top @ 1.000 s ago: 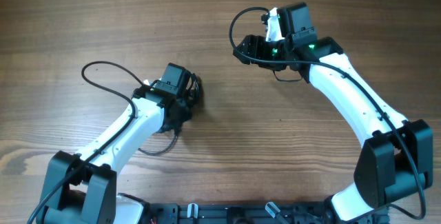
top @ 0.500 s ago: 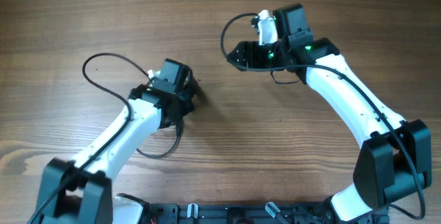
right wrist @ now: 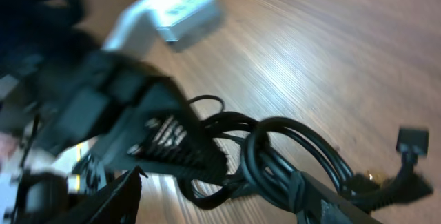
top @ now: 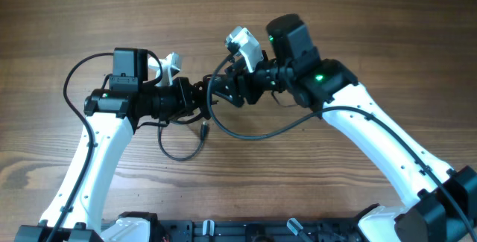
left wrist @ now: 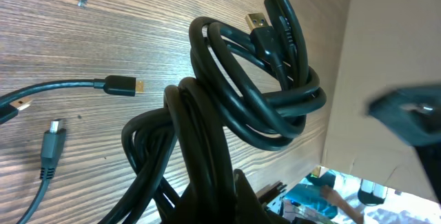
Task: Untangle cables
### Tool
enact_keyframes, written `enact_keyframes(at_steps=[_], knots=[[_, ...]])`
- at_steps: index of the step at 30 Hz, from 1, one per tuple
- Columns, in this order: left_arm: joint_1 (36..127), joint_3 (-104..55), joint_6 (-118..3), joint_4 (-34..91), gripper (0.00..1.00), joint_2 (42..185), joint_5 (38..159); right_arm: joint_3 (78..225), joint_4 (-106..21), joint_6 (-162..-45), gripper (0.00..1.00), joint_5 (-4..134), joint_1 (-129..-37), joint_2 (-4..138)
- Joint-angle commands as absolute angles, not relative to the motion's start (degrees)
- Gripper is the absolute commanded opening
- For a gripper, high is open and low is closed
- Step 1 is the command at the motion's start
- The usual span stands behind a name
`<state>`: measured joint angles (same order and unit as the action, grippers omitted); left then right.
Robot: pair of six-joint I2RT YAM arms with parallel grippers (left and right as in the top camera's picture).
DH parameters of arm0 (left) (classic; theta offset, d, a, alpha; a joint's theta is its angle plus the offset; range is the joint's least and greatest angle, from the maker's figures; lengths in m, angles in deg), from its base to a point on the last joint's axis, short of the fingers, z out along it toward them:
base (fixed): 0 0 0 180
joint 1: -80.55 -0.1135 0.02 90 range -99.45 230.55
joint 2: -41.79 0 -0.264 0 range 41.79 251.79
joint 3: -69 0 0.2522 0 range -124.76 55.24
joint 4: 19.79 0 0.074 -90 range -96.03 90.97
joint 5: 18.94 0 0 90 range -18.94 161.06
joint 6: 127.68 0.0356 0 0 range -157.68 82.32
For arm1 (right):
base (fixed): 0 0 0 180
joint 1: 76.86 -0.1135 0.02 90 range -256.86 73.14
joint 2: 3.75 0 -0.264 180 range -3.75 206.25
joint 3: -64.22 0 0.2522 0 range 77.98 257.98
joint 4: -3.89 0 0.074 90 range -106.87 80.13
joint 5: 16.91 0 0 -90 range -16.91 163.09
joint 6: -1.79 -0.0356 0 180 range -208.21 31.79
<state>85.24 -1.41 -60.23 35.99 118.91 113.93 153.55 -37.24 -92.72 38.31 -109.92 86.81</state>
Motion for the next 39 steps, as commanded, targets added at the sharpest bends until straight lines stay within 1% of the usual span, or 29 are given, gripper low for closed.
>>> enact_keyframes(at_steps=[1, 4, 6, 7, 8, 11, 14, 18, 20, 21, 23, 26, 29, 31, 34, 37, 39], knots=[[84.8, -2.0, -58.9, 35.8, 0.04, 118.7, 116.7, 154.0, -37.2, -110.6, 0.64, 48.9, -110.5, 90.9], [84.8, -2.0, -57.3, 35.7, 0.04, 118.7, 117.2, 154.0, -37.9, -115.0, 0.60, 48.4, -110.5, 96.5], [84.8, -2.0, -55.0, 33.9, 0.04, 118.6, 120.4, 154.0, -38.5, -115.9, 0.60, 48.0, -110.5, 99.0], [84.8, -2.0, -52.8, 31.3, 0.04, 118.6, 125.4, 154.0, -38.9, -116.9, 0.60, 47.9, -110.5, 100.0], [84.8, -2.0, -52.4, 29.4, 0.04, 118.6, 127.7, 154.0, -39.1, -116.9, 0.60, 47.7, -110.5, 100.7], [84.8, -2.0, -52.5, 17.5, 0.04, 118.6, 136.3, 154.0, -39.5, -118.4, 0.59, 45.9, -110.5, 101.8], [84.8, -2.0, -53.3, 12.3, 0.04, 118.6, 137.3, 154.0, -39.1, -118.4, 0.59, 45.6, -110.5, 101.8], [84.8, -2.0, -53.3, 13.0, 0.04, 118.6, 137.6, 154.0, -37.2, -118.2, 0.59, 43.8, -109.5, 101.5], [84.4, -2.0, -53.3, 16.0, 0.04, 118.6, 133.2, 154.0, -36.8, -117.4, 0.60, 41.7, -106.9, 99.8], [84.0, -2.0, -53.3, 20.0, 0.04, 118.6, 127.8, 154.0, -36.7, -115.3, 0.60, 39.0, -105.2, 98.3], [84.0, -2.0, -53.3, 25.3, 0.04, 118.6, 121.6, 154.0, -36.7, -113.2, 0.60, 36.2, -102.8, 95.9], [84.0, -2.0, -54.1, 30.3, 0.04, 118.6, 120.0, 154.0, -36.1, -112.4, 0.61, 34.0, -100.5, 91.2], [84.0, -2.0, -54.8, 33.9, 0.04, 118.6, 120.0, 154.0, -36.1, -115.7, 0.61, 35.3, -100.0, 90.9], [84.0, -2.0, -54.3, 36.2, 0.04, 118.6, 120.0, 154.0, -35.9, -115.6, 0.61, 34.4, -99.7, 90.9], [83.9, -2.0, -53.1, 35.8, 0.04, 118.6, 119.8, 154.0, -36.5, -115.6, 0.61, 31.7, -99.8, 90.9], [84.0, -2.0, -53.2, 35.6, 0.04, 118.6, 115.2, 154.0, -37.6, -120.3, 0.61, 30.7, -100.5, 90.9], [84.0, -2.0, -53.5, 35.6, 0.04, 118.6, 114.4, 154.0, -38.3, -123.4, 0.61, 32.4, -102.2, 91.3]])
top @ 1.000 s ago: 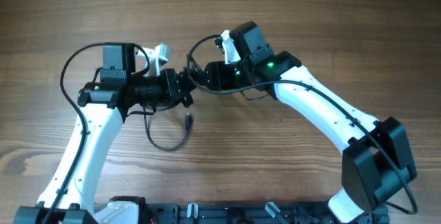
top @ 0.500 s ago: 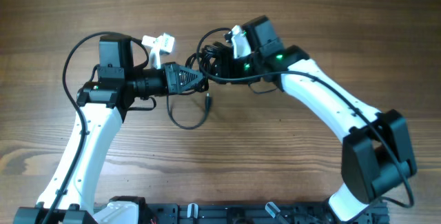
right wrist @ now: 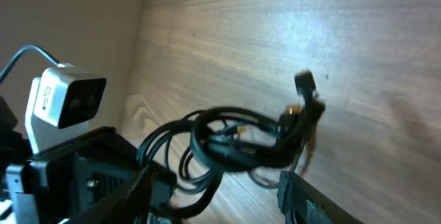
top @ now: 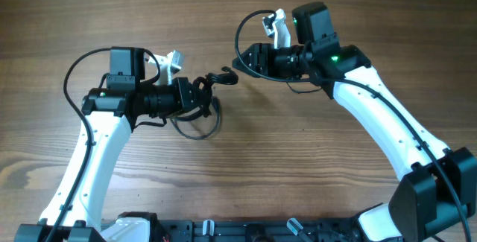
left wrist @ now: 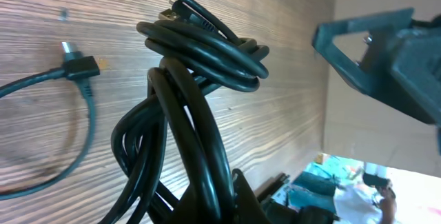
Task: Untangle cables
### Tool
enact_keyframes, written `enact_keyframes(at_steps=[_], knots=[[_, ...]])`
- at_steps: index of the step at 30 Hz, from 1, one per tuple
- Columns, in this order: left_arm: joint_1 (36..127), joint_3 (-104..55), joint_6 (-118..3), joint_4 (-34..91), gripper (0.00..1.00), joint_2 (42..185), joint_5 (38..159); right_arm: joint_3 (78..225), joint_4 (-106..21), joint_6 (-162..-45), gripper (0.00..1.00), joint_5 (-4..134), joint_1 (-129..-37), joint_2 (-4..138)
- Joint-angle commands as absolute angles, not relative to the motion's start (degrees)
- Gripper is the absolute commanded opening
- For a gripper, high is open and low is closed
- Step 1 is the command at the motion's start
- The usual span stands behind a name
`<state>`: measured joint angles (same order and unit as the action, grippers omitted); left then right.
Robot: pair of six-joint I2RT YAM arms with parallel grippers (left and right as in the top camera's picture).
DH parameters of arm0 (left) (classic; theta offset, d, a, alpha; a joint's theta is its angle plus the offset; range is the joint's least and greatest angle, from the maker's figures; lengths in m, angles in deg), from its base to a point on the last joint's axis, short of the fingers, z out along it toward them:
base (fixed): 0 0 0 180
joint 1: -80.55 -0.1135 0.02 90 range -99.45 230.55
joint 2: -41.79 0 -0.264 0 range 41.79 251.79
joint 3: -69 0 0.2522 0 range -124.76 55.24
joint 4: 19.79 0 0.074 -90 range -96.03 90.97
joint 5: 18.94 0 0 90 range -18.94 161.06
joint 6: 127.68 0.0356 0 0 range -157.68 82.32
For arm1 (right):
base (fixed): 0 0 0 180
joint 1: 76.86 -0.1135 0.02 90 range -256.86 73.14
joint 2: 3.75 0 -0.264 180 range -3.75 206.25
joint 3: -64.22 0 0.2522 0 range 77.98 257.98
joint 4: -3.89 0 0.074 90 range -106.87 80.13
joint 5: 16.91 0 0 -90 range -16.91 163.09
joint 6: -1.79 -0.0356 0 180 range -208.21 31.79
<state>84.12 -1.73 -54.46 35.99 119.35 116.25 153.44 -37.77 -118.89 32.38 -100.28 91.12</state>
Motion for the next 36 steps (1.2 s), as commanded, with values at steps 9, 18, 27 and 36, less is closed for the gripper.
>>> enact_keyframes(at_steps=[9, 18, 27, 36], knots=[[84.0, -2.0, -53.5, 35.6, 0.04, 118.6, 114.4, 154.0, -30.1, -140.2, 0.89, 33.8, -107.7, 99.4], [84.2, -2.0, -53.5, 35.3, 0.04, 118.6, 114.4, 154.0, -19.3, -149.7, 0.82, 30.7, -108.1, 103.9], [84.9, -2.0, -53.5, 35.4, 0.04, 118.6, 113.8, 154.0, -18.5, -135.6, 0.13, 37.5, -108.0, 104.8], [84.9, -2.0, -53.5, 39.7, 0.04, 118.6, 91.3, 154.0, -28.5, -123.3, 0.05, 31.0, -92.8, 96.1]])
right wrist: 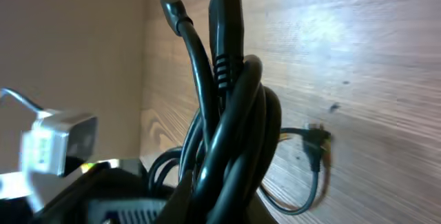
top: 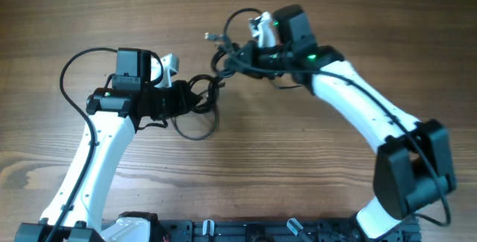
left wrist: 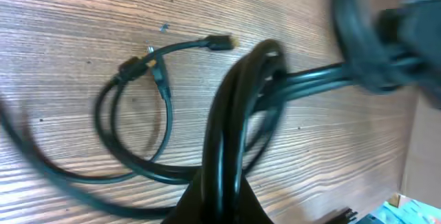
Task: Untangle cables
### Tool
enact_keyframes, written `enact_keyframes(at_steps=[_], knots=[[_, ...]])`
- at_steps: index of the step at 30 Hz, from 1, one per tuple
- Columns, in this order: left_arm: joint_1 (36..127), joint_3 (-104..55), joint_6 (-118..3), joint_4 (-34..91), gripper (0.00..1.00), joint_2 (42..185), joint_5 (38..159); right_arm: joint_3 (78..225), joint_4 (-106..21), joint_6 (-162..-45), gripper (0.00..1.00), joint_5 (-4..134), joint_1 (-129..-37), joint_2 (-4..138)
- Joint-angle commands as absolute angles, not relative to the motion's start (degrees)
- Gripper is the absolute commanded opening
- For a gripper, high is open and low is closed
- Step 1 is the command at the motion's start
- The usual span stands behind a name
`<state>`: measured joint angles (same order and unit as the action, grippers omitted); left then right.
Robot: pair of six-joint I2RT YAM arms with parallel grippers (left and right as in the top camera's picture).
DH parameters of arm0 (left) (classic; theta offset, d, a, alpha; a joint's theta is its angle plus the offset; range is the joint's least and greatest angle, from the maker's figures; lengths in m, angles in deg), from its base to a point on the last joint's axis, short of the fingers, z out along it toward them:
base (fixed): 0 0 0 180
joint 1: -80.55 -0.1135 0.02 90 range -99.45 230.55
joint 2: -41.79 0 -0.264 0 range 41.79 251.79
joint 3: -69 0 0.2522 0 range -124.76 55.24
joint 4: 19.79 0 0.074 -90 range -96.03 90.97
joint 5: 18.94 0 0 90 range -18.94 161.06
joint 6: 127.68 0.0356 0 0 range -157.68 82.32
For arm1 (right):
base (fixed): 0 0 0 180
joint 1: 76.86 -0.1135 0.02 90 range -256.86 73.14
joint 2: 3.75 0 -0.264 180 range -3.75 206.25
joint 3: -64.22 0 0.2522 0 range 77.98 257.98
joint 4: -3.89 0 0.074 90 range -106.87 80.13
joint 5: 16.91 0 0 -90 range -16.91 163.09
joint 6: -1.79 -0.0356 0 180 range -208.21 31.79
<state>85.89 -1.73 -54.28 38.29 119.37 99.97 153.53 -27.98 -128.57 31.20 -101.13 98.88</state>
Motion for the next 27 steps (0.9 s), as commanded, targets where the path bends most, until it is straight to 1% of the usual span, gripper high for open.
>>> enact_keyframes(at_steps=[1, 2, 5, 7, 9, 14, 17, 19, 21, 24, 27], knots=[[84.9, -2.0, -53.5, 39.6, 0.04, 118.6, 90.7, 154.0, -30.2, -121.6, 0.04, 26.7, -90.0, 96.1], [84.9, -2.0, -53.5, 39.6, 0.04, 118.6, 89.5, 154.0, -31.8, -119.4, 0.05, 24.8, -88.5, 96.1], [84.9, -2.0, -53.5, 39.7, 0.04, 118.6, 83.1, 154.0, -36.7, -114.0, 0.04, 24.7, -86.4, 96.1], [84.9, -2.0, -53.6, 39.7, 0.04, 118.7, 79.4, 154.0, -37.8, -113.6, 0.04, 24.7, -85.9, 96.1], [84.9, -2.0, -56.6, 40.3, 0.04, 118.7, 72.3, 154.0, -37.2, -113.9, 0.04, 21.7, -83.5, 96.1], [84.9, -1.7, -56.6, 41.4, 0.04, 118.7, 71.0, 154.0, -37.0, -114.1, 0.04, 16.5, -72.6, 96.1], [84.9, -1.7, -56.6, 41.4, 0.04, 118.7, 71.0, 154.0, -37.2, -113.9, 0.04, 15.1, -68.9, 96.1], [84.9, -1.7, -56.6, 41.4, 0.04, 118.7, 71.2, 154.0, -38.5, -113.5, 0.05, 14.9, -69.6, 96.1], [84.9, -1.7, -57.7, 41.4, 0.04, 118.7, 71.5, 154.0, -41.8, -110.0, 0.05, 15.7, -72.6, 96.1], [84.9, -1.7, -57.6, 41.2, 0.04, 118.7, 72.7, 154.0, -45.8, -107.8, 0.04, 26.5, -79.4, 96.1], [84.9, -1.6, -57.6, 41.2, 0.04, 118.7, 73.2, 154.0, -46.0, -107.7, 0.04, 28.6, -83.4, 96.1]])
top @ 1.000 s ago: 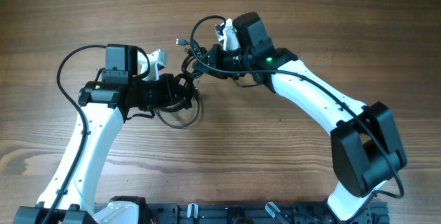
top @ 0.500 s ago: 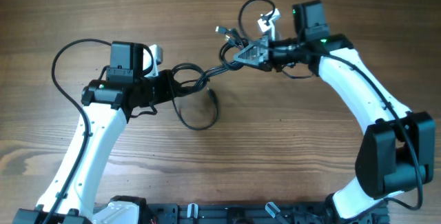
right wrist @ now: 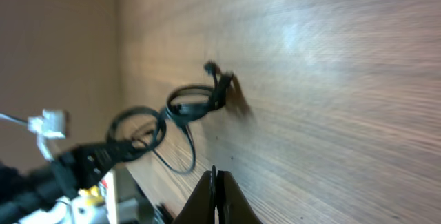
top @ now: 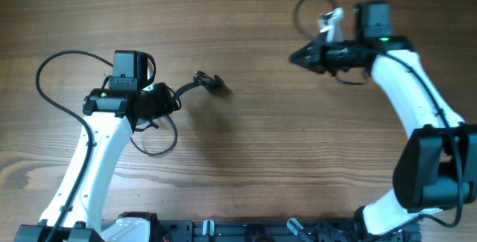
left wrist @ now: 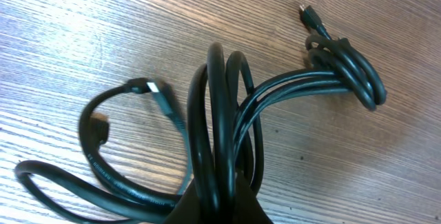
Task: Untangle cables
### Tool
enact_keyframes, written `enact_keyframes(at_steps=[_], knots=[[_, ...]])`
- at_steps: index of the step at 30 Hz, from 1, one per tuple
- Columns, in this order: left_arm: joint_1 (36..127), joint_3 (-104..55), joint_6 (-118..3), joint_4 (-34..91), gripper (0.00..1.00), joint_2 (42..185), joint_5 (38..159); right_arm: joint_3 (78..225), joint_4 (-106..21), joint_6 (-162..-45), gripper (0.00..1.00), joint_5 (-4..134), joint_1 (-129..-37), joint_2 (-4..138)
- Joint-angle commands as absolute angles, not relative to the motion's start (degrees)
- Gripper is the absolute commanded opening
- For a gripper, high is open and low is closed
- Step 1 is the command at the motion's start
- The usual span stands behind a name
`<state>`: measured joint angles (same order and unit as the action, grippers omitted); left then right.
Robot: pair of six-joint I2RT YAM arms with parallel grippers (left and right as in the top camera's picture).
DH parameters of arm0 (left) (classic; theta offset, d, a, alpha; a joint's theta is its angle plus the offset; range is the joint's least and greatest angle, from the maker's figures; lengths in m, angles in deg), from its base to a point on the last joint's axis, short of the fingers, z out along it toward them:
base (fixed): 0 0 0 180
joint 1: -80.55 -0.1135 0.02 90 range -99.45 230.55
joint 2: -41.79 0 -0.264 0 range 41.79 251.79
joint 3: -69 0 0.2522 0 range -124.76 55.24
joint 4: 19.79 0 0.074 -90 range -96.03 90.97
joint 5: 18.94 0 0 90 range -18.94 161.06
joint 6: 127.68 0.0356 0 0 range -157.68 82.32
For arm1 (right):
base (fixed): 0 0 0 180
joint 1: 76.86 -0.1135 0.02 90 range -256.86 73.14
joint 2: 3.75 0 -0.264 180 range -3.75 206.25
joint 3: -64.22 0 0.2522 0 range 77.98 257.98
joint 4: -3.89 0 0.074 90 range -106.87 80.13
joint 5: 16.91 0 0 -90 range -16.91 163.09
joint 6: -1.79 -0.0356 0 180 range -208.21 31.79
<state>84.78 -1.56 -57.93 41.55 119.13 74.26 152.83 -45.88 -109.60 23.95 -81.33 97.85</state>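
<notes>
A black cable bundle (left wrist: 220, 107) is clamped in my left gripper (left wrist: 222, 186), which is shut on its coils. From there the strands run out to a knotted coil (left wrist: 348, 76) with a plug (left wrist: 310, 18) at its tip. Two loose plug ends (left wrist: 148, 86) curl on the wood at the left. Overhead, the left gripper (top: 170, 97) holds the cable bundle (top: 201, 84) left of centre, and a slack loop (top: 154, 136) lies below it. My right gripper (top: 296, 57) is far off at the upper right. In its own view the right gripper (right wrist: 213, 177) is shut with nothing in it.
The wooden table (top: 253, 160) stretches between the two arms. A thin grey lead (top: 311, 5) loops by the right wrist camera and belongs to the arm. The left arm's own lead (top: 56, 67) arcs out at the far left.
My right gripper was shut on the bundle's upper coil near the table's middle. It has let go and now stands shut and empty far to the right. The left gripper moved left with the bundle.
Both grippers were close together at the bundle in the middle. Then the right gripper stood open and apart while the left held the bundle. Then the right was shut on the upper coil. Now it is off the cable, and the bundle's strands lie more stretched out.
</notes>
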Motion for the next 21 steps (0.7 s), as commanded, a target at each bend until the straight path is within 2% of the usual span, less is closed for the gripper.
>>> enact_keyframes(at_steps=[1, 5, 10, 13, 18, 21], knots=[[84.9, -1.6, -57.6, 41.2, 0.04, 118.7, 73.4, 154.0, -46.1, -107.7, 0.05, 29.8, -84.3, 96.1], [84.9, -1.6, -57.3, 41.1, 0.04, 118.7, 80.8, 154.0, -45.9, -105.8, 0.09, 31.3, -88.3, 96.1], [84.9, -1.7, -43.4, 38.4, 0.04, 118.7, 111.0, 154.0, -44.5, -102.4, 0.07, 26.1, -91.5, 96.1], [84.9, -1.7, -47.3, 34.4, 0.04, 118.7, 112.9, 154.1, -42.3, -100.1, 0.07, 20.6, -93.4, 92.8], [84.8, -1.7, -62.9, 34.1, 0.04, 118.7, 115.8, 154.0, -40.9, -82.0, 0.42, 24.7, -101.0, 87.7], [82.9, -1.7, -65.8, 35.1, 0.04, 118.7, 126.6, 154.0, -42.4, -71.2, 0.46, 28.4, -106.3, 87.9]])
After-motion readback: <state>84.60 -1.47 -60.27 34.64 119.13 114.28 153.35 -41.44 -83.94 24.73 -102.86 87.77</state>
